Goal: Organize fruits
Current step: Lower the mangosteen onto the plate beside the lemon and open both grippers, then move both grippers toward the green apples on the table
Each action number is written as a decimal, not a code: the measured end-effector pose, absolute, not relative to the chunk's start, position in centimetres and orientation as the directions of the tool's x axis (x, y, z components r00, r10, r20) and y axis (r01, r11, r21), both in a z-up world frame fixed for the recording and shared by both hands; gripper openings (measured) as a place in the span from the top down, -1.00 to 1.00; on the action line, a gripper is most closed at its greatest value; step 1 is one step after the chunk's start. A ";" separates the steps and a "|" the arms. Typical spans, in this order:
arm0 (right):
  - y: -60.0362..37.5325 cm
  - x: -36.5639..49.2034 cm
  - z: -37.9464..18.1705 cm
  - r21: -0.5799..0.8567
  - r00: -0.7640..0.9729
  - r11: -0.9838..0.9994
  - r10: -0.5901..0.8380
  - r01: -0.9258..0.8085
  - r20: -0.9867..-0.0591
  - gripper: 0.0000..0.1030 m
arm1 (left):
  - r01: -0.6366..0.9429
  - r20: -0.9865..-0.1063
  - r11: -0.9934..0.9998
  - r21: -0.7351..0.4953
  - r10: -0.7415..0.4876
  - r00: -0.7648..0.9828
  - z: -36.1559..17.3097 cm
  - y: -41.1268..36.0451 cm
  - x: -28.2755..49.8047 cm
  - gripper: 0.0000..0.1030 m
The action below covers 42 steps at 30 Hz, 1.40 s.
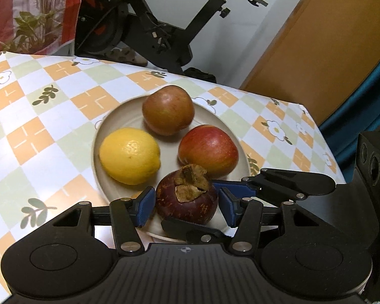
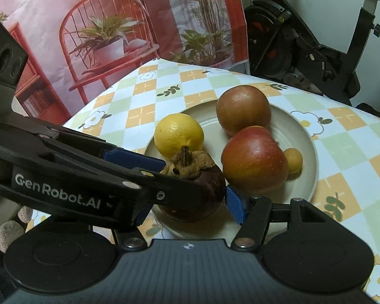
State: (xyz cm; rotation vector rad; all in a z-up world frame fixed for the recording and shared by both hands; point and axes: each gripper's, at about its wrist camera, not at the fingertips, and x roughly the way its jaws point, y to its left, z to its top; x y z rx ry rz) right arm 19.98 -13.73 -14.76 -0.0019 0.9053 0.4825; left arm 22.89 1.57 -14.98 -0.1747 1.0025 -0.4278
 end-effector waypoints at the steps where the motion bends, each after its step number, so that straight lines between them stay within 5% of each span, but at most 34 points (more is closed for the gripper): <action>1: -13.6 20.1 -14.9 0.193 0.515 0.894 0.397 -0.405 -0.760 -0.24 | 0.266 -0.778 0.905 -0.333 -0.423 0.465 -15.0 1.6 22.9 -0.10; 42: -18.6 11.5 -10.4 0.173 0.642 0.924 0.364 -0.342 -0.674 -0.26 | 0.295 -0.741 0.920 -0.259 -0.385 0.551 -11.4 3.0 16.3 -0.13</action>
